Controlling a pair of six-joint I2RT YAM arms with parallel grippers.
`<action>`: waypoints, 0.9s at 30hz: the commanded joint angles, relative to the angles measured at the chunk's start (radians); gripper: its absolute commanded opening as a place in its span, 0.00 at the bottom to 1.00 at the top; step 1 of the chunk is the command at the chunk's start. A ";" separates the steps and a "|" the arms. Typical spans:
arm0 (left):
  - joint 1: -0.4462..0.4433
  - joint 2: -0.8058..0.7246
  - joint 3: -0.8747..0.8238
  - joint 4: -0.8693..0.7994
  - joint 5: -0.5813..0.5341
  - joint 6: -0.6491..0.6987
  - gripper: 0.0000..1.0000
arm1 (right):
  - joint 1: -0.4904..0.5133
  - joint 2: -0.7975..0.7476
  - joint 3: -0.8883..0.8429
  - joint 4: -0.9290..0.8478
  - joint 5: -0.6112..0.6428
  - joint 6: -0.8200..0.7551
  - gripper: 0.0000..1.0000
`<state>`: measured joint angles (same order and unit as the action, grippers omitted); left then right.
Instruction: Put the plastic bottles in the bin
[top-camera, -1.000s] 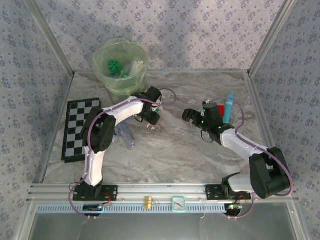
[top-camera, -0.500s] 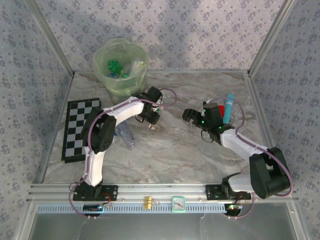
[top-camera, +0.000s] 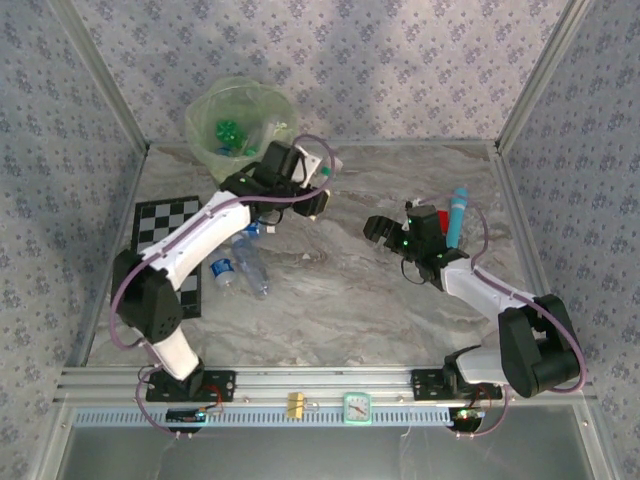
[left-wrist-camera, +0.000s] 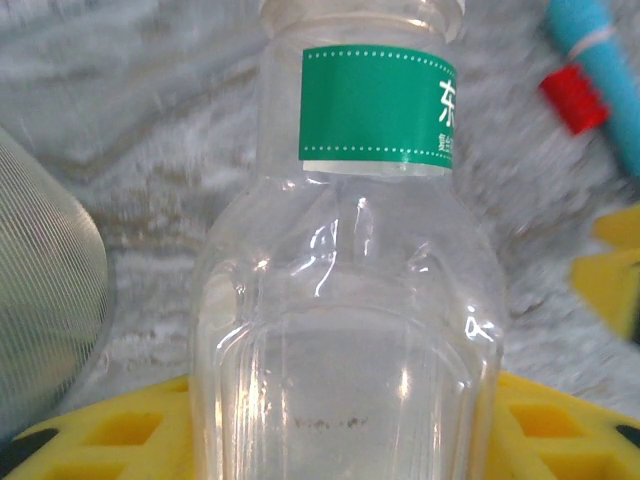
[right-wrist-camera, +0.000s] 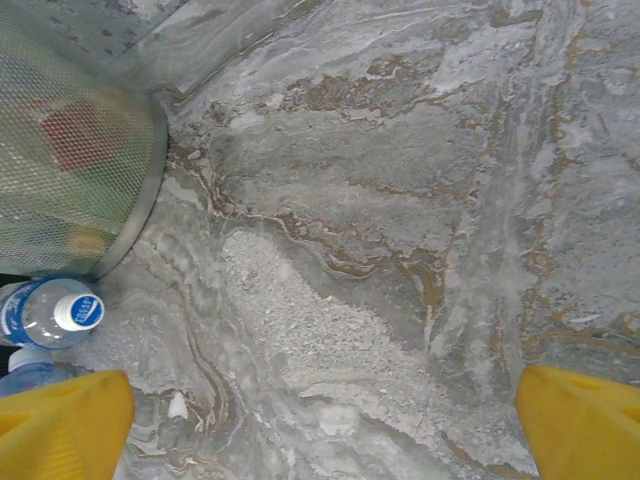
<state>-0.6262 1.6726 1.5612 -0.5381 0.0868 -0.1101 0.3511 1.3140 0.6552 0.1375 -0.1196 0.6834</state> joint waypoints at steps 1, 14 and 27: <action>0.024 -0.074 0.045 0.085 0.056 -0.017 0.51 | -0.005 -0.008 -0.021 0.064 -0.046 0.016 1.00; 0.236 -0.166 0.186 0.177 -0.022 0.036 0.51 | 0.063 0.061 0.012 0.218 -0.211 -0.035 1.00; 0.479 -0.065 0.275 0.177 -0.083 0.002 0.51 | 0.105 0.078 0.050 0.176 -0.200 -0.095 1.00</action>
<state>-0.1638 1.5715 1.7893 -0.3870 0.0116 -0.0948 0.4507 1.3830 0.6693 0.3214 -0.3157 0.6186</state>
